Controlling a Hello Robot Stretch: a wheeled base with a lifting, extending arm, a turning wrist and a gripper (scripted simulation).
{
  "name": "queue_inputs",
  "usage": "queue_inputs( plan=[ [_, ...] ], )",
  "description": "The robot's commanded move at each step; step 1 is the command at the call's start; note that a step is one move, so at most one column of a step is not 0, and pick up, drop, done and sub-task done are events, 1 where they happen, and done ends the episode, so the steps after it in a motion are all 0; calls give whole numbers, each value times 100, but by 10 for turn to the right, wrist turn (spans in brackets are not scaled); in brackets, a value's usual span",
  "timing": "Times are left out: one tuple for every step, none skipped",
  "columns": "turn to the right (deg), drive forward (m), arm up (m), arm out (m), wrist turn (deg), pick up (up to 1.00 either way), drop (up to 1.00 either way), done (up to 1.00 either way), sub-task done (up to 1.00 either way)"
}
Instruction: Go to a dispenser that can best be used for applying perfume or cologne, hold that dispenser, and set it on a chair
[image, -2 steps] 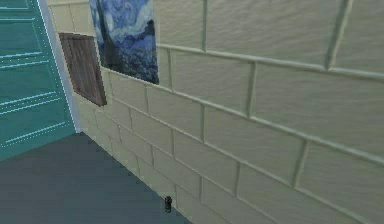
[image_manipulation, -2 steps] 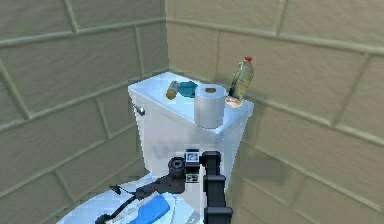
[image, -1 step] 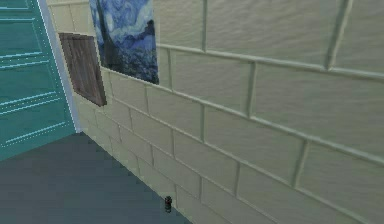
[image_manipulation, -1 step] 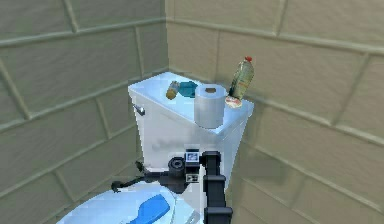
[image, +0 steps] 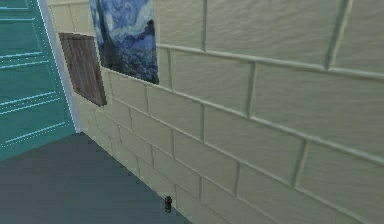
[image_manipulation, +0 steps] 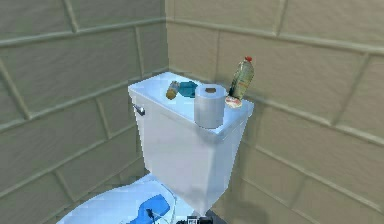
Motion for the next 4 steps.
queue_inputs(
  plan=[
    [0,0,0,0,0,100,0,0,0],
    [0,0,10,0,0,0,0,0,0],
    [0,0,42,0,0,0,0,0,0],
    [0,0,0,0,-450,0,0,0,0]
  ],
)
